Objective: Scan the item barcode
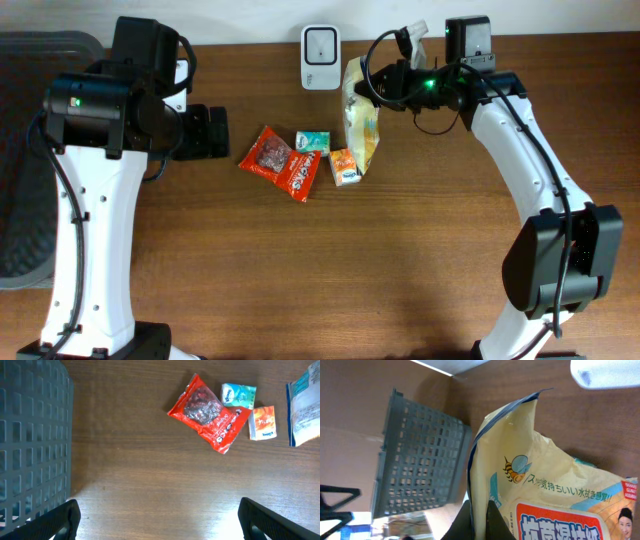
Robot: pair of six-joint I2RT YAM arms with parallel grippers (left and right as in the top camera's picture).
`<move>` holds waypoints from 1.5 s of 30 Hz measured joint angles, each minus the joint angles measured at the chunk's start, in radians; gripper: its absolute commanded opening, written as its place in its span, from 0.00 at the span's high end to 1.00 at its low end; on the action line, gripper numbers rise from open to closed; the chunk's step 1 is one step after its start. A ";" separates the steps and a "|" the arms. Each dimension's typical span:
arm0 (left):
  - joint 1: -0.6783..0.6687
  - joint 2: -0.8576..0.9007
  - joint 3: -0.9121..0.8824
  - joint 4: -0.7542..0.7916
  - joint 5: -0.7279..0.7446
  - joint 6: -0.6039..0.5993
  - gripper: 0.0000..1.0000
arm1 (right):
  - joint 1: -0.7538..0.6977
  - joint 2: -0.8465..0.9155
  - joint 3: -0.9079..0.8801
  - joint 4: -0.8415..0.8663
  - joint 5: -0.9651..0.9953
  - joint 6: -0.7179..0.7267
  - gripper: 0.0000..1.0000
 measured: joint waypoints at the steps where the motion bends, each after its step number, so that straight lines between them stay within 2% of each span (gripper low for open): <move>1: 0.000 0.000 0.000 0.000 0.000 0.000 0.01 | 0.000 0.001 0.000 0.000 -0.002 0.029 0.96; 4: 0.000 0.000 0.000 0.000 0.000 0.000 0.01 | -0.020 0.067 -0.076 0.018 -0.002 0.079 0.96; 5: 0.000 0.000 0.000 0.000 0.000 0.000 0.01 | -0.059 0.105 -0.119 0.032 -0.010 0.099 0.77; 6: 0.000 0.000 0.000 0.000 0.000 0.000 0.01 | -0.093 0.118 -0.136 0.035 -0.019 0.103 0.70; 8: 0.000 0.000 0.000 0.000 0.000 0.000 0.01 | -0.215 0.127 -0.158 -0.018 0.022 0.066 0.67; 10: 0.000 0.000 0.000 0.000 0.000 0.000 0.01 | -0.275 0.127 -0.158 -0.132 0.116 0.017 0.64; 13: 0.000 0.000 0.000 -0.001 0.000 0.000 0.01 | -0.347 0.112 -0.121 -0.364 0.356 -0.112 0.63; 15: 0.000 0.000 0.000 0.000 0.000 0.000 0.01 | -0.351 0.068 -0.030 -0.534 0.523 -0.162 0.58; 17: 0.000 0.000 0.000 0.000 0.000 0.000 0.01 | -0.347 0.019 0.065 -0.644 0.625 -0.186 0.59; 18: 0.000 0.000 0.000 0.000 0.000 0.000 0.01 | -0.339 0.009 0.088 -0.673 0.630 -0.196 0.63; 19: 0.000 0.000 0.000 0.000 0.000 0.000 0.01 | -0.315 0.005 0.099 -0.682 0.623 -0.226 0.72; 20: 0.000 0.000 0.000 0.000 0.000 0.000 0.01 | -0.297 0.005 0.099 -0.684 0.621 -0.245 0.77; 21: 0.000 0.000 0.000 0.000 0.000 0.000 0.00 | -0.238 0.005 0.097 -0.686 0.615 -0.294 0.81; 23: 0.000 0.000 0.000 0.000 0.000 0.000 0.01 | -0.128 0.003 0.037 -0.639 0.652 -0.334 0.81; 26: 0.000 0.000 0.000 0.003 0.000 0.000 0.01 | -0.006 0.001 -0.176 -0.426 0.712 -0.258 0.75; 27: 0.000 0.000 0.000 0.001 0.000 0.000 0.01 | 0.030 0.005 -0.300 -0.301 0.724 -0.212 0.75; 29: 0.000 0.000 0.000 0.001 0.000 0.000 0.01 | 0.064 -0.003 -0.426 -0.178 0.727 -0.158 0.82; 30: 0.000 0.000 0.000 0.001 0.000 0.000 0.01 | 0.067 -0.016 -0.449 -0.170 0.719 -0.132 0.81; 32: 0.000 0.000 0.000 0.000 0.000 0.000 0.01 | 0.079 -0.018 -0.445 -0.224 0.644 -0.117 0.72; 33: 0.000 0.000 0.000 -0.001 0.000 0.000 0.01 | 0.087 -0.011 -0.411 -0.315 0.619 -0.113 0.58; 35: 0.000 0.000 0.000 0.000 0.000 0.000 0.01 | 0.097 0.004 -0.189 -0.555 0.591 -0.161 0.50; 37: 0.000 0.000 0.000 0.000 0.000 0.000 0.01 | 0.099 -0.007 -0.056 -0.665 0.589 -0.223 0.55; 39: 0.000 0.000 0.000 0.000 0.000 0.000 0.01 | 0.114 -0.006 -0.063 -0.724 0.612 -0.248 0.59; 41: 0.000 0.000 0.000 0.001 0.000 0.000 0.01 | 0.166 -0.004 -0.144 -0.717 0.653 -0.265 0.80; 42: 0.000 0.000 0.000 0.001 0.000 0.000 0.01 | 0.206 -0.002 -0.219 -0.667 0.664 -0.263 0.83; 44: 0.000 0.000 0.000 -0.003 0.000 0.000 0.01 | 0.270 0.002 -0.391 -0.443 0.681 -0.188 0.90; 45: 0.000 0.000 0.000 0.001 0.000 0.000 0.01 | 0.291 0.001 -0.440 -0.351 0.674 -0.151 0.91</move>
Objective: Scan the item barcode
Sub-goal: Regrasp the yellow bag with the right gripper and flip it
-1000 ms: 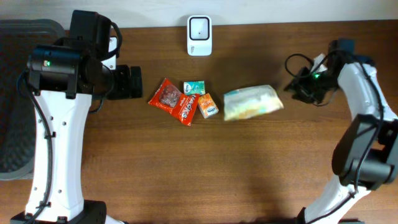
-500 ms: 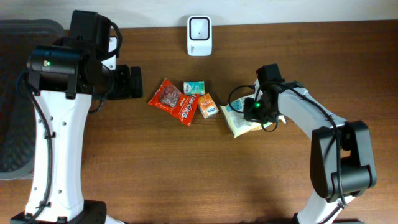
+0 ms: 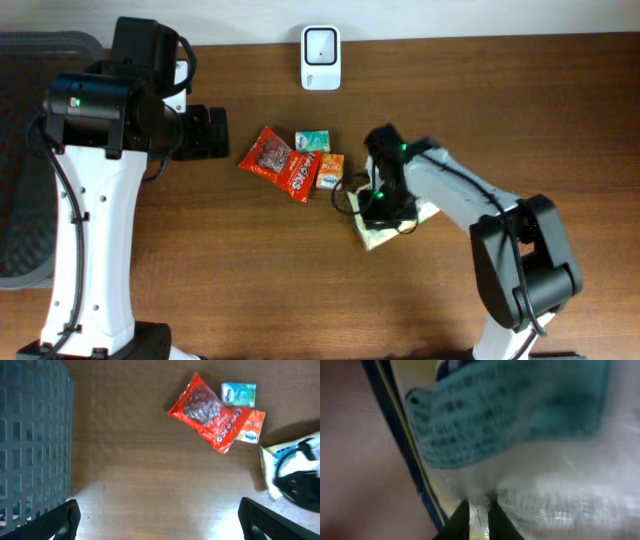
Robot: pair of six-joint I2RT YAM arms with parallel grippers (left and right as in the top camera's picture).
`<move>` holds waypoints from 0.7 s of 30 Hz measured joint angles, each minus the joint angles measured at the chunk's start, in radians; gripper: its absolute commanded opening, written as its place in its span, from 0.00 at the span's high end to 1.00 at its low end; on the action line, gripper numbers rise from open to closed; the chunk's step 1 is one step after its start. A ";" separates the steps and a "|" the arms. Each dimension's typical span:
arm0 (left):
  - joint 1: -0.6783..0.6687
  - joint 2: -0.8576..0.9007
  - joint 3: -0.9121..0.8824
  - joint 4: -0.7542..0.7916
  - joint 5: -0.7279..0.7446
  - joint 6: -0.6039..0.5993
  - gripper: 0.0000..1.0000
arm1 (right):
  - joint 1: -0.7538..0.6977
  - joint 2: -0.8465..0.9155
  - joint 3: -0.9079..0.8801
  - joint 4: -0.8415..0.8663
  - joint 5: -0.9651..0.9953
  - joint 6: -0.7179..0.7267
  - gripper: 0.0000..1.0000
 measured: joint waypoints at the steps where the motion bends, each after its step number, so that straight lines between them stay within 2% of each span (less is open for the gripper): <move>1: 0.000 0.000 0.000 -0.002 0.000 0.000 0.01 | 0.014 0.000 -0.018 0.034 -0.026 0.021 0.90; 2: 0.000 0.000 0.000 -0.005 0.000 0.000 0.01 | 0.027 0.000 -0.014 0.057 -0.071 0.040 0.86; 3: 0.000 0.000 0.000 -0.004 0.000 0.000 0.01 | 0.026 0.000 0.016 0.031 -0.109 0.049 0.72; 4: 0.000 0.000 0.000 -0.006 0.000 0.000 0.01 | 0.010 0.009 0.128 -0.049 -0.137 0.041 0.64; 5: 0.000 0.000 0.000 -0.006 0.000 0.000 0.01 | -0.002 0.016 0.203 -0.116 -0.143 0.021 0.64; 7: 0.000 0.000 0.000 -0.006 0.000 0.000 0.01 | -0.079 0.003 0.422 -0.292 -0.060 -0.037 0.71; 9: 0.000 0.000 0.000 -0.005 0.000 0.000 0.01 | -0.155 -0.003 0.446 -0.392 0.106 -0.058 0.71; 11: 0.000 0.000 0.000 -0.004 0.000 0.000 0.01 | -0.204 -0.003 0.389 -0.394 0.190 -0.063 0.71; 13: 0.000 0.000 0.000 -0.003 0.000 0.000 0.01 | -0.243 0.002 0.236 -0.329 0.234 -0.064 0.71; 14: 0.000 0.000 0.000 -0.006 0.000 0.000 0.01 | -0.253 0.003 0.136 -0.270 0.243 -0.067 0.85; 15: 0.000 0.000 0.000 -0.004 0.000 0.000 0.01 | -0.259 0.000 0.069 -0.211 0.253 -0.067 0.91; 17: 0.000 0.000 0.000 -0.005 0.000 0.000 0.01 | -0.278 0.000 0.016 -0.227 0.264 -0.065 0.89; 19: 0.000 0.000 0.000 -0.005 0.000 0.000 0.01 | -0.318 0.002 0.045 -0.334 0.278 -0.055 0.80; 20: 0.000 0.000 0.000 -0.006 0.000 0.000 0.01 | -0.328 0.009 0.095 -0.407 0.283 -0.050 0.63; 21: 0.000 0.000 0.000 -0.005 0.000 0.000 0.01 | -0.331 0.008 0.167 -0.462 0.283 -0.050 0.55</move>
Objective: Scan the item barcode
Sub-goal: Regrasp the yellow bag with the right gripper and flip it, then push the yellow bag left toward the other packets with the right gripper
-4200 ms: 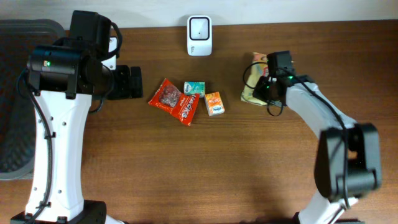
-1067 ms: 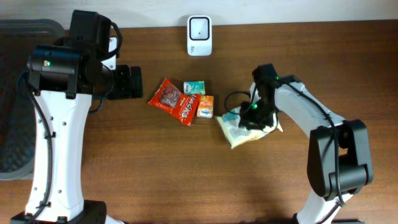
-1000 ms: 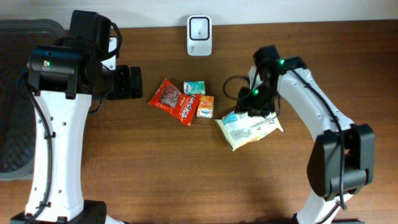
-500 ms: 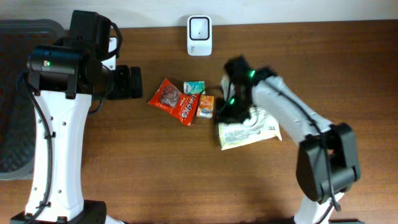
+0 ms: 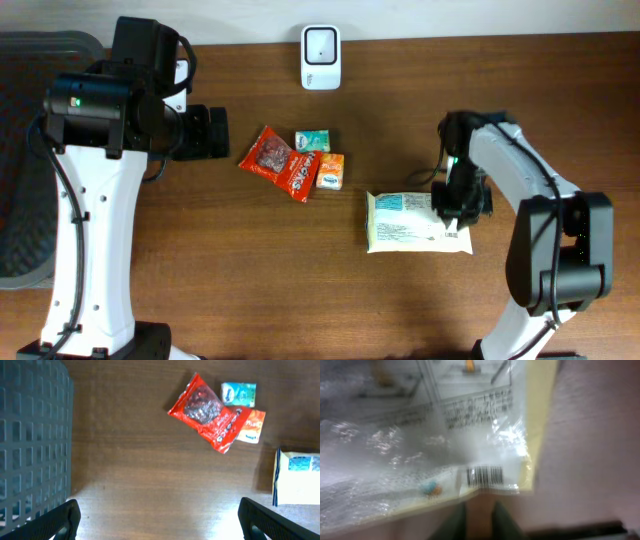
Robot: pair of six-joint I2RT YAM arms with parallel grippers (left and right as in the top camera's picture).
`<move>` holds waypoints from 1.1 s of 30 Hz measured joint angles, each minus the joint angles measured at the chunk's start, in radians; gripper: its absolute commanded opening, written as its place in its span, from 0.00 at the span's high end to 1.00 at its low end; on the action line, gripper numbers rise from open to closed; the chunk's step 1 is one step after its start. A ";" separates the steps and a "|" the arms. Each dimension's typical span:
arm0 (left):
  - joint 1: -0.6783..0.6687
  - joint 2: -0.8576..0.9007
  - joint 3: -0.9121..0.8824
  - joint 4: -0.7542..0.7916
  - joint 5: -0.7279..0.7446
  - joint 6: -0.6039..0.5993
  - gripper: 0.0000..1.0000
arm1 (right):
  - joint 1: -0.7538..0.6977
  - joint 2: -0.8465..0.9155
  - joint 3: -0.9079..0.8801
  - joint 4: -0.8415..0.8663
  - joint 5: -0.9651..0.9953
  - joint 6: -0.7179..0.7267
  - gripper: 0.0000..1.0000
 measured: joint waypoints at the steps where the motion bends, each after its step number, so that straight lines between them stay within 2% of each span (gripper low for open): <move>1: 0.000 0.000 0.000 0.000 0.000 0.000 0.01 | 0.000 0.000 0.052 -0.026 -0.005 -0.005 0.59; 2: 0.000 0.000 0.000 0.000 0.000 0.000 0.01 | 0.005 -0.001 0.094 -0.042 -0.032 -0.021 0.68; 3: 0.000 0.000 0.000 0.000 0.000 0.000 0.01 | 0.016 -0.001 0.095 -0.051 -0.053 -0.035 0.70; 4: 0.000 0.000 0.000 0.001 0.000 0.000 0.01 | 0.033 -0.001 0.084 -0.053 -0.064 -0.042 0.77; 5: 0.000 0.000 0.000 0.001 0.000 0.000 0.01 | 0.052 -0.001 0.064 -0.041 -0.073 -0.048 0.79; 9: 0.000 0.000 0.000 0.001 0.000 0.000 0.01 | 0.158 -0.009 -0.147 0.269 -0.089 -0.005 0.79; 10: 0.000 0.000 0.000 0.002 0.000 0.000 0.01 | 0.159 -0.047 -0.193 0.464 -0.139 0.027 0.78; 11: 0.000 0.000 0.000 0.000 0.000 0.000 0.01 | 0.161 -0.050 -0.195 0.558 -0.178 0.036 0.78; 12: 0.000 0.000 0.000 0.000 0.000 0.000 0.01 | 0.163 -0.043 -0.206 0.734 -0.249 0.056 0.77; 14: 0.000 0.000 0.000 0.001 0.000 0.000 0.01 | 0.164 -0.025 -0.216 0.897 -0.288 0.092 0.68; 16: 0.000 0.000 0.000 0.000 0.000 0.000 0.01 | 0.164 -0.011 -0.181 0.978 -0.309 0.118 0.67; 18: 0.000 0.000 0.000 0.000 0.000 0.000 0.01 | 0.151 -0.002 -0.032 0.852 -0.316 0.114 0.67; 19: 0.000 0.000 0.000 0.001 0.000 0.000 0.01 | 0.131 0.000 0.104 0.692 -0.319 0.094 0.64; 20: 0.000 0.000 0.000 0.004 0.000 0.000 0.01 | 0.117 0.001 0.186 0.582 -0.321 0.086 0.46; 21: 0.000 0.000 0.000 0.000 0.001 0.000 0.01 | 0.111 0.000 0.240 0.498 -0.322 0.077 0.37; 24: 0.000 0.000 0.000 0.001 0.000 0.000 0.01 | 0.151 -0.002 0.251 0.438 -0.328 0.040 0.01; 26: 0.000 0.000 0.000 0.000 0.000 0.000 0.01 | 0.200 -0.002 0.219 0.432 -0.255 0.024 0.01; 29: 0.000 0.000 0.000 0.000 0.000 0.000 0.01 | 0.200 -0.002 0.208 0.374 -0.024 0.042 0.01; 31: 0.000 0.000 0.000 0.001 0.000 0.000 0.01 | 0.118 -0.002 0.207 0.359 0.055 0.044 0.01; 33: 0.000 0.000 0.000 0.001 0.000 0.000 0.01 | -0.026 0.003 0.171 0.378 -0.037 0.039 0.01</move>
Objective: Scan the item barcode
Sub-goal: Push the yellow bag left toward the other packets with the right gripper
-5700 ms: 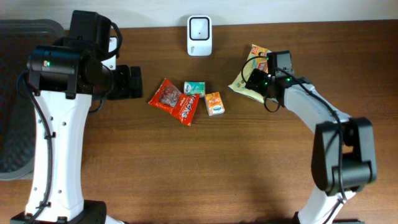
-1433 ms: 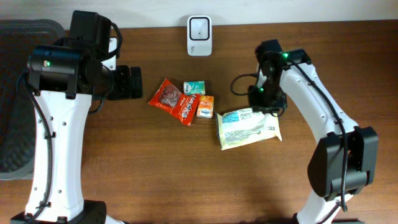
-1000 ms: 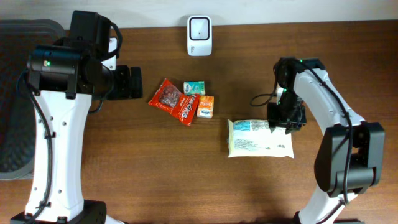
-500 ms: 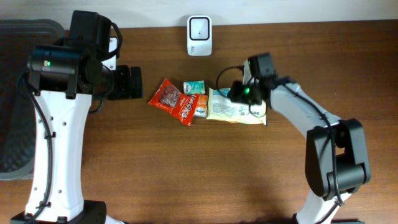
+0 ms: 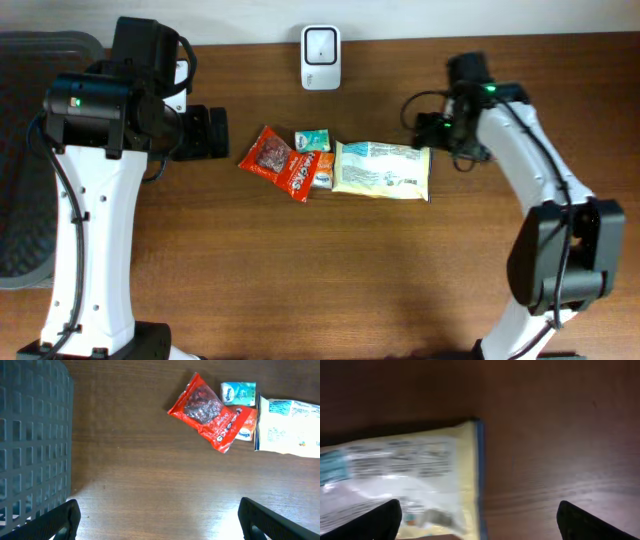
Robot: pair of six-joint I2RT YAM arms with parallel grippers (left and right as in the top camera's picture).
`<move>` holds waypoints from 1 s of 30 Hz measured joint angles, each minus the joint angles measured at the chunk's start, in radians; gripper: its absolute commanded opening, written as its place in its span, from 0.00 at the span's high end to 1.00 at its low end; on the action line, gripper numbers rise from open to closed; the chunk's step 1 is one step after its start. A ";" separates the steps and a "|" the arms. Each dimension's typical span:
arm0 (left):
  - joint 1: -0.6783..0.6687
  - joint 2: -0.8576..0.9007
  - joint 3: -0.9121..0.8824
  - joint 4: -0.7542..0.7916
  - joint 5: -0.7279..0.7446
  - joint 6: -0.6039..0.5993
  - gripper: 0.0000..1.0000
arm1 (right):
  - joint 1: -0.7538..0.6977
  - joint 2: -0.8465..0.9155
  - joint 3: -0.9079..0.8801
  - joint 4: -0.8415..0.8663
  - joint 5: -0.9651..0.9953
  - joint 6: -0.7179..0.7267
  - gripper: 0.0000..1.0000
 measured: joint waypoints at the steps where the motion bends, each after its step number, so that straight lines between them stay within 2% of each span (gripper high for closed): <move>1: 0.001 0.000 0.000 0.000 0.000 0.000 0.01 | -0.040 0.003 -0.026 0.021 -0.056 -0.019 0.00; 2: 0.001 0.000 0.000 0.000 0.000 0.000 0.01 | -0.066 0.006 -0.074 0.101 -0.146 -0.055 0.18; 6: 0.001 0.000 0.000 0.000 0.000 0.000 0.01 | -0.069 0.021 -0.221 0.150 -0.302 -0.114 0.66; 10: 0.001 0.000 0.000 0.000 0.000 0.000 0.01 | -0.069 0.021 -0.271 0.109 -0.194 -0.094 0.93; 11: 0.001 0.000 0.000 0.000 0.000 0.000 0.01 | -0.069 0.021 -0.274 0.097 -0.163 -0.094 0.96; 15: 0.001 0.000 0.000 -0.002 0.000 0.000 0.01 | -0.069 0.028 -0.203 -0.146 0.043 0.012 0.96; 18: 0.001 0.000 0.000 0.000 0.000 0.000 0.01 | -0.071 0.029 -0.090 -0.159 -0.147 -0.145 0.96; 20: 0.001 0.000 0.000 0.000 0.000 0.000 0.01 | -0.070 0.029 -0.087 -0.085 -0.320 -0.239 0.96; 24: 0.001 0.000 0.000 0.000 0.000 0.000 0.01 | -0.070 0.064 -0.155 0.048 -0.389 -0.252 0.96; 27: 0.001 0.000 0.000 0.000 0.000 0.000 0.01 | -0.069 0.112 -0.208 0.035 -0.243 -0.150 0.96; 30: 0.001 0.000 0.000 0.000 0.000 0.000 0.01 | -0.066 0.116 -0.166 -0.093 -0.047 -0.029 0.96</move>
